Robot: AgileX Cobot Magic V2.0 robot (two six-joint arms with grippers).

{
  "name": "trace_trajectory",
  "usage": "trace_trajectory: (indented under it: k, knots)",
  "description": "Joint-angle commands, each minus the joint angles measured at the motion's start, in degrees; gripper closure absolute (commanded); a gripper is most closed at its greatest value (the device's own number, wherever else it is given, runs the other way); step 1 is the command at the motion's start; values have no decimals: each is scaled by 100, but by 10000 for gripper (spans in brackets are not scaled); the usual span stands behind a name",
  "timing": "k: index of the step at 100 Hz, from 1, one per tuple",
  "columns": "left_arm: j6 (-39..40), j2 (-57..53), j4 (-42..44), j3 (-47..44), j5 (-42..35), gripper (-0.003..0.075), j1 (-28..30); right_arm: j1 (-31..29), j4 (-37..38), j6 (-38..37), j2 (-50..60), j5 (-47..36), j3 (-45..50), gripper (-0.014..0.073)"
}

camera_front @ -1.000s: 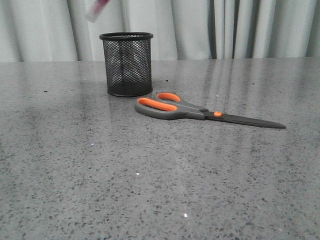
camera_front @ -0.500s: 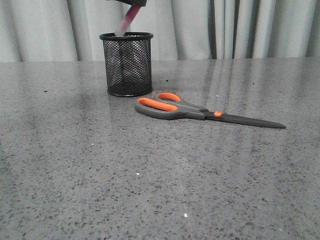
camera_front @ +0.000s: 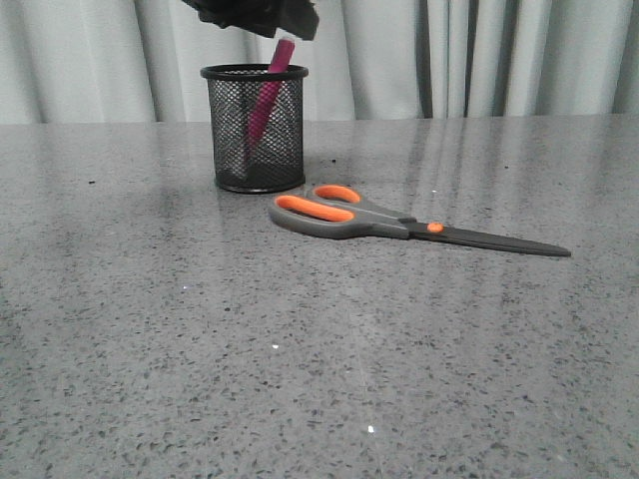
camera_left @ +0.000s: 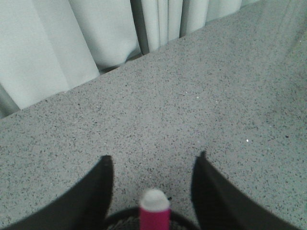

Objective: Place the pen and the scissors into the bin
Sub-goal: 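Lower the marker into the cup and open the left gripper, then lower the right gripper onto the scissors handles and grasp them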

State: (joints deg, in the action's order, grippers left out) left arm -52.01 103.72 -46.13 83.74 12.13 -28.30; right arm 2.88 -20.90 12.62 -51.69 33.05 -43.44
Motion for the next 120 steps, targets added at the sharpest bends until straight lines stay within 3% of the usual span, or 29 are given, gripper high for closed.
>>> trace_trajectory:
  k: [1,14,24,31,41,52,80,99,120]
  knots:
    - [-17,-430,-58,227,-226,283,-11,-3,-21,66,27,-276,-218,129]
    - [-17,-859,-23,227,-159,328,101,-3,-21,66,27,-339,-218,129]
    - [-17,-1278,-23,227,135,409,304,-3,-21,66,27,-330,-218,129]
    - [-17,-1575,-23,227,515,518,510,-3,-21,66,27,-304,-218,129]
    - [30,-1986,-23,205,1313,743,906,-3,-21,66,27,-235,-218,129]
    - [30,-2486,-45,-126,1494,740,1217,0,-21,287,27,-131,-218,129]
    - [30,-4122,-368,-2544,-263,740,1351,796,-46,1261,-279,232,-486,129]
    - [30,-5037,-661,-3862,-1129,739,1351,1644,-34,2086,-1138,610,-1145,129]
    - [20,-5707,-629,-4569,-1427,739,1351,2075,331,2194,-2329,1259,-2141,129]
